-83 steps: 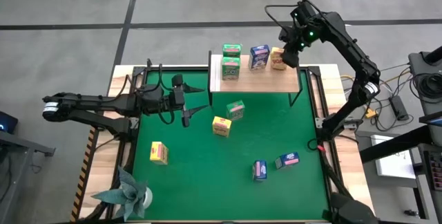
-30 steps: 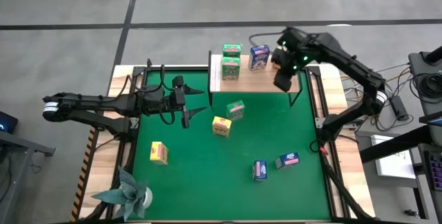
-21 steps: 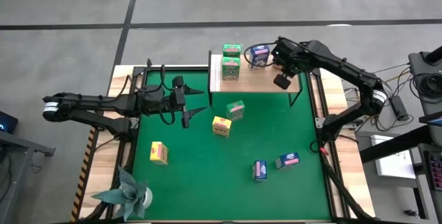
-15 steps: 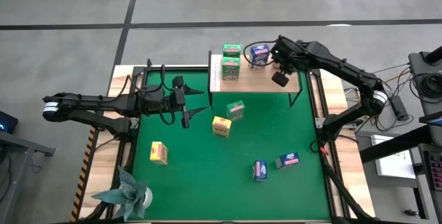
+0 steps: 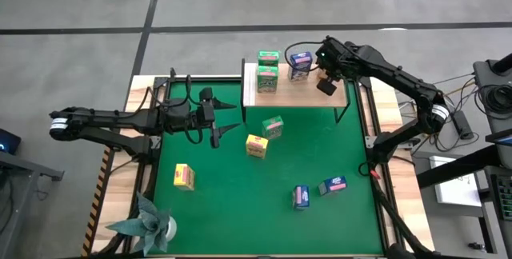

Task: Stack cereal on shelf
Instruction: Put the center yellow cereal on the shelf

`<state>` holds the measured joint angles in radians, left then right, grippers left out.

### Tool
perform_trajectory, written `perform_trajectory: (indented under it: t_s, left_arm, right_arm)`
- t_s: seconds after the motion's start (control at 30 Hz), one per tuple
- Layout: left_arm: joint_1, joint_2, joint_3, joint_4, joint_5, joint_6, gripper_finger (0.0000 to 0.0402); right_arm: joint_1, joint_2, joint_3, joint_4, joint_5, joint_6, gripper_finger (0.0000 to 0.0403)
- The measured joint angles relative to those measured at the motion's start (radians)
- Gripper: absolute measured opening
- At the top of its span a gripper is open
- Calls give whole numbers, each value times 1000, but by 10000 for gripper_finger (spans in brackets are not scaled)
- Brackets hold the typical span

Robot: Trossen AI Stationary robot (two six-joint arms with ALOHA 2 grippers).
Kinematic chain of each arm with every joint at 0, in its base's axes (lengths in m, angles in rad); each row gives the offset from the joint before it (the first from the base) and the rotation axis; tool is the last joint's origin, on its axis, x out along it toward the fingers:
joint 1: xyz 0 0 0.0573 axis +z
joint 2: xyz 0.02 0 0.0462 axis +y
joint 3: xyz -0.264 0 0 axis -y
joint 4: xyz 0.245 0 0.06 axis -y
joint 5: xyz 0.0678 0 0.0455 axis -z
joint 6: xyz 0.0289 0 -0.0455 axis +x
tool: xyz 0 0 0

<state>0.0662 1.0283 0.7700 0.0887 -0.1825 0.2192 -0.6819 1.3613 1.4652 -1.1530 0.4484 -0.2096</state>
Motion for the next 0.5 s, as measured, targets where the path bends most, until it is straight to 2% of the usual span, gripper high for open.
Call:
perform_trajectory:
  t_s: [0.5]
  left_arm:
    - [0,0,0,0,9,0,254]
  right_arm:
    - [-6,0,-17,29,25,-37,12]
